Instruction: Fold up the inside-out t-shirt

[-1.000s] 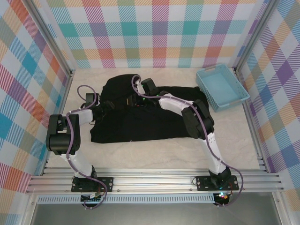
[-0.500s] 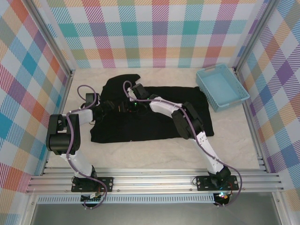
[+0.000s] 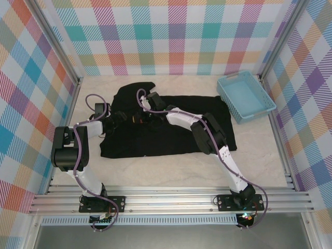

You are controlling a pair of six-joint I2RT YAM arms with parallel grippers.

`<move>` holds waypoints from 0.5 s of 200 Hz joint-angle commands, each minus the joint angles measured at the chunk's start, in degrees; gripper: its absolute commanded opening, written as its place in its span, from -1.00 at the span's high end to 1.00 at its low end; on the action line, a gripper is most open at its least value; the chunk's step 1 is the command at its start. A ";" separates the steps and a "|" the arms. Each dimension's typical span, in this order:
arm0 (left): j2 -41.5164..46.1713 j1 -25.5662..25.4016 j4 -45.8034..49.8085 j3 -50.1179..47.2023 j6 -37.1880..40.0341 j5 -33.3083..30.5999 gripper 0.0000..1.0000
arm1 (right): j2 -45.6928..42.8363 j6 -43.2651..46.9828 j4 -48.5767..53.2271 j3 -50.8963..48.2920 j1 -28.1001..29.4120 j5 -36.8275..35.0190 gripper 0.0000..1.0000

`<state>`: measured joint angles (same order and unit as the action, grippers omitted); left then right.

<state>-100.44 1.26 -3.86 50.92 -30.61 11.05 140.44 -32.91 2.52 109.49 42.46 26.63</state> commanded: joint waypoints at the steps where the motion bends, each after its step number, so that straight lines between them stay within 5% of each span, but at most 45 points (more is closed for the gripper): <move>1: -1.48 0.43 1.99 -1.12 -0.23 -0.59 -0.34 | -5.44 3.05 -2.66 -1.44 -1.22 -1.41 0.87; 100: -2.03 0.44 1.93 -0.93 0.12 -0.19 -0.34 | -10.46 6.16 -4.12 -7.45 -5.21 -3.47 0.59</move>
<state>-100.51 1.28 -4.29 50.92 -30.59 11.31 133.73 -29.30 -0.40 103.48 38.48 24.45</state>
